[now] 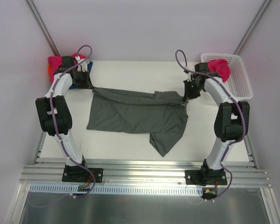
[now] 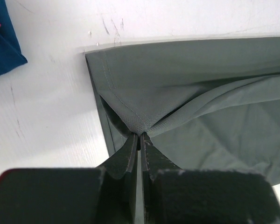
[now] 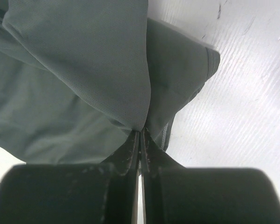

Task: Fold and stack the t-shirts
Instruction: Fold the flattened tshirt in 1/3 of the way

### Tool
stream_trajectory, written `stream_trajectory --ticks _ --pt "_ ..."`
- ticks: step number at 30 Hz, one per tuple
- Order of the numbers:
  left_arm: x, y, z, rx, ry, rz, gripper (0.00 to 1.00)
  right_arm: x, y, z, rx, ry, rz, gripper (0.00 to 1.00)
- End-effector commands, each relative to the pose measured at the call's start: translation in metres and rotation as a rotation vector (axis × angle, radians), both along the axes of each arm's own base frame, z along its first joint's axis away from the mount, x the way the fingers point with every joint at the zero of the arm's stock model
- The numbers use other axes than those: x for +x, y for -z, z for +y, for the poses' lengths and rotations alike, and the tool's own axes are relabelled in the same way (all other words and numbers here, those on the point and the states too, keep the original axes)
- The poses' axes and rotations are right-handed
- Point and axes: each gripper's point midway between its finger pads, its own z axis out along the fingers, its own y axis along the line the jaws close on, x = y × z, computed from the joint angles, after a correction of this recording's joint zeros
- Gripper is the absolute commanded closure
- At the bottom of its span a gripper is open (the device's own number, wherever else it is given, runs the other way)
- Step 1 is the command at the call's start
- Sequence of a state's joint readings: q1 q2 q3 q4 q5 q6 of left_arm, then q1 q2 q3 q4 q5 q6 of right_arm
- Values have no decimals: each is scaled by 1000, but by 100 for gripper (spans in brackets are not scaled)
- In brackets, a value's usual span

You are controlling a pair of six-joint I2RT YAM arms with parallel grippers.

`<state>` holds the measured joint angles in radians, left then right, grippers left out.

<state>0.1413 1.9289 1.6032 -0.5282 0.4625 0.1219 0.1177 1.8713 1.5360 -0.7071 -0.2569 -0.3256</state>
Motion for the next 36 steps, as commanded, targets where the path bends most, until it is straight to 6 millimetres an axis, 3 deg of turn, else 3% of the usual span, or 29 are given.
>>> stream_trajectory --ticks 1,4,6,8,9,10,12,18,23,36 --pt "-10 8 -3 -36 -12 59 100 -10 -13 7 34 -11 -16 99" --pt "-11 13 -2 -31 -20 78 100 -14 -10 9 37 -17 -9 98" --pt "-10 15 -1 -31 -29 86 92 -15 -10 12 45 -23 -4 91" --pt "-9 16 2 -23 -62 102 62 -15 -12 14 55 -27 -6 82" --pt "-7 13 2 -24 -64 97 31 -16 -13 13 57 -28 -3 81" --pt "-7 12 3 -22 -73 99 19 -15 -17 14 57 -29 -11 81" --pt "-1 3 7 -15 -106 84 1 -14 -21 13 56 -31 -21 70" --pt "19 -21 -4 -51 -90 22 1 1 -27 14 62 -16 -57 66" --pt "21 -14 -28 -78 -29 41 1 24 -25 21 72 -16 -62 66" --pt "10 -26 -52 -185 -5 64 2 69 25 33 86 32 22 64"
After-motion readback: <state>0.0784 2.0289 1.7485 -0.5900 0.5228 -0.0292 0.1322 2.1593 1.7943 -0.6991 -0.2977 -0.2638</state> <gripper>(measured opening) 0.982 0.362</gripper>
